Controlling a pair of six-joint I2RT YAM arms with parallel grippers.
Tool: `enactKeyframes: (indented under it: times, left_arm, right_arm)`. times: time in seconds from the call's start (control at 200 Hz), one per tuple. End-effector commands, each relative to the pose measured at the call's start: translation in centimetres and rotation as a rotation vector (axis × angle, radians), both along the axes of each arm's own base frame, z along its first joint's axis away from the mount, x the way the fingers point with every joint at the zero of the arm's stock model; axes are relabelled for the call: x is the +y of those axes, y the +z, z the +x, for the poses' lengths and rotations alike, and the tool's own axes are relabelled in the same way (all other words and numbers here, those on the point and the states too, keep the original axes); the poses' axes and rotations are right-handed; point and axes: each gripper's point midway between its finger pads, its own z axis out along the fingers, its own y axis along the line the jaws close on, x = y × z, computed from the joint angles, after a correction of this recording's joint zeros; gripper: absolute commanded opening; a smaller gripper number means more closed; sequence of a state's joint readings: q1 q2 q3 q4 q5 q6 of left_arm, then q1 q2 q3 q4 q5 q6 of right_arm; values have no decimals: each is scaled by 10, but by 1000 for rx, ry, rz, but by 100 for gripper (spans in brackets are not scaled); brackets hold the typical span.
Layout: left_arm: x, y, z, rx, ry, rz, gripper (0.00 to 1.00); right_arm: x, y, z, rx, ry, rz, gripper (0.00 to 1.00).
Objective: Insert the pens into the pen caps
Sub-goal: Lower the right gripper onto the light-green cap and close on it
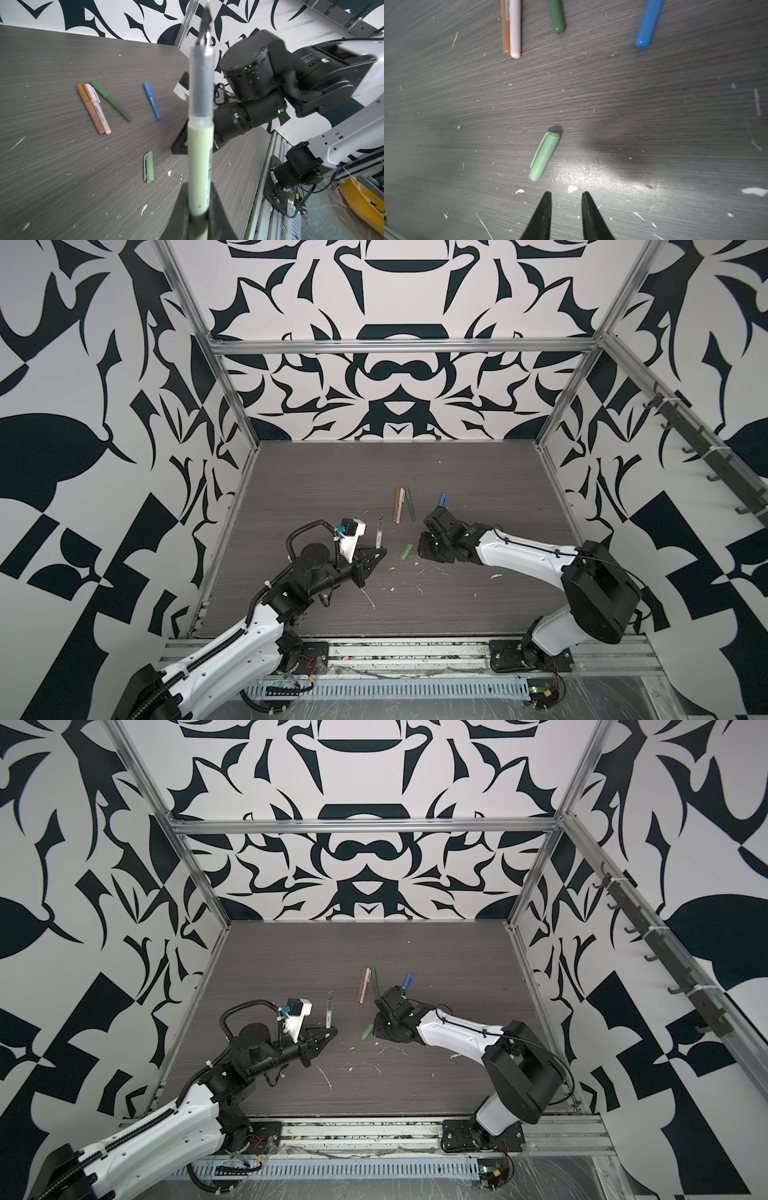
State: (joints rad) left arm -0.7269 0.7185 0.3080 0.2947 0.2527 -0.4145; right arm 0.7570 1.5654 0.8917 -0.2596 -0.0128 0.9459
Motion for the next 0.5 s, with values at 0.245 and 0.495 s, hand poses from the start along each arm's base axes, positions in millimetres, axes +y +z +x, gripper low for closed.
enactKeyframes:
  times: [0.245,0.495]
  left_arm:
    - [1,0,-10,-24,-38,-11,5]
    - [0,-3,-13,-16,-56,-11,5]
  right_arm:
    - [27,-1,23,10,-90,115,32]
    - [36,-11,30,8,-99,149,33]
